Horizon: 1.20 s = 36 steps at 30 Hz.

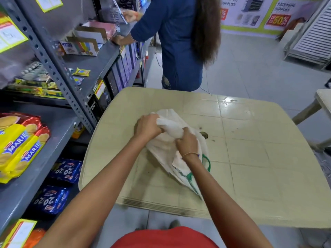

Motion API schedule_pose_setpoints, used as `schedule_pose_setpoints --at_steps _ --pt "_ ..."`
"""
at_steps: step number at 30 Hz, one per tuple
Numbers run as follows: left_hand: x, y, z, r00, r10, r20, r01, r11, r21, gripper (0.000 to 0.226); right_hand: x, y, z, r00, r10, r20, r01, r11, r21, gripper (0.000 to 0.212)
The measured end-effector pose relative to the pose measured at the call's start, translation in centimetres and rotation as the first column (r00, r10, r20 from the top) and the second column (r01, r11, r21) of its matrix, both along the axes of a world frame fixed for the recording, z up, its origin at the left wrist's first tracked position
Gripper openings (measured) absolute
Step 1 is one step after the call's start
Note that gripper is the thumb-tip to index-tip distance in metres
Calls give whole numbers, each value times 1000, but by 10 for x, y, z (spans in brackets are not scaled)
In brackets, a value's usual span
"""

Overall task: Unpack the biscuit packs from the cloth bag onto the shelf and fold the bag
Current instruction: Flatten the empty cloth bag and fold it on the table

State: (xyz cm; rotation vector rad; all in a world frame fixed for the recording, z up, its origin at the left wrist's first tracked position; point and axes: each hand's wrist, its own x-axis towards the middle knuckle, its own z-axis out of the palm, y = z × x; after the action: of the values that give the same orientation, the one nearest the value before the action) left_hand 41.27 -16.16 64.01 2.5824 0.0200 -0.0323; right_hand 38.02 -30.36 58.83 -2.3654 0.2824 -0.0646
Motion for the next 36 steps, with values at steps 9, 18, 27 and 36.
schedule_pose_setpoints --at_steps 9,18,27,36 --pt "13 56 -23 736 579 -350 -607 336 -720 43 -18 -66 -44 839 -526 -142 545 814 201 23" --pt "-51 44 -127 948 175 -265 -97 954 282 92 2 -52 -16 891 -350 -291 444 531 722 26" --pt "-49 -4 -127 985 -106 -134 130 973 189 12 10 -56 -10 943 -297 -149 328 767 551 22" --pt "19 7 13 692 722 6 -496 481 -723 36 -3 -85 -31 980 -24 200 54 988 -144 34"
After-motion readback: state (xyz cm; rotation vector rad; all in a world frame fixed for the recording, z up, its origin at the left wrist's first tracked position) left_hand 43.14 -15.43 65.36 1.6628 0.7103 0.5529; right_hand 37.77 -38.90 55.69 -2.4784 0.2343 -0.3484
